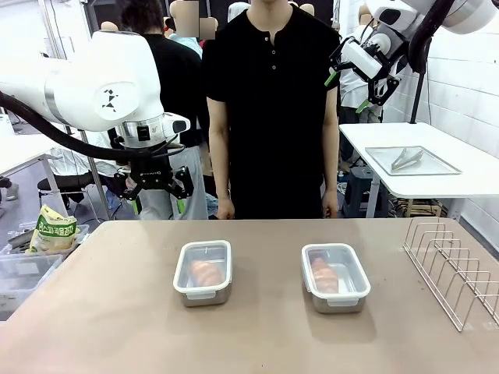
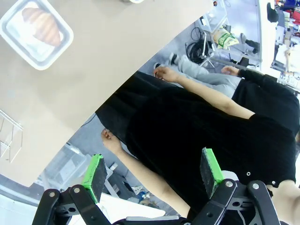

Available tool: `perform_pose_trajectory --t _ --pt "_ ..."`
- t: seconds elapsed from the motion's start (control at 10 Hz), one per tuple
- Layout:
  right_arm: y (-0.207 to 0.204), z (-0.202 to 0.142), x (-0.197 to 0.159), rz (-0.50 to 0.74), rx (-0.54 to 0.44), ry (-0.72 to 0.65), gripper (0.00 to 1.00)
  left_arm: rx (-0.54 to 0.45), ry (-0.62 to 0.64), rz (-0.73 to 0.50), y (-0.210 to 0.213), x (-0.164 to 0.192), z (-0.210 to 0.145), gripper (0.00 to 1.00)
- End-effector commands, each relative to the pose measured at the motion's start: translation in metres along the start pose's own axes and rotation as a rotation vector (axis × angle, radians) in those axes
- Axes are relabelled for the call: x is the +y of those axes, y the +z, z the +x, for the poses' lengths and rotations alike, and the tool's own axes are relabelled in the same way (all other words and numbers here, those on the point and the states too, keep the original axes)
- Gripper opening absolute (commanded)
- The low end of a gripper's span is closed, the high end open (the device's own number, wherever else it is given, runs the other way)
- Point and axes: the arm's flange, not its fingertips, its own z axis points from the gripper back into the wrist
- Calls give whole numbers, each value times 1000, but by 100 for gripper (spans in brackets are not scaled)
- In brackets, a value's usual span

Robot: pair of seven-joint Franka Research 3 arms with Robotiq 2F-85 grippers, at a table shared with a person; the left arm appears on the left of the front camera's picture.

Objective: Place the bread in airtight containers.
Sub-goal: Release when the human grabs the Airtight Container lid.

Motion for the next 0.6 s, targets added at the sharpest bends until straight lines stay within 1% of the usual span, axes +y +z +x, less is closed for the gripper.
perform_pose_trajectory --t 0.0,0.5 --pt "0 0 0 -3 3 1 100 0 3 -4 1 2 0 100" --pt "0 0 0 -3 3 1 100 0 3 -4 1 2 0 100"
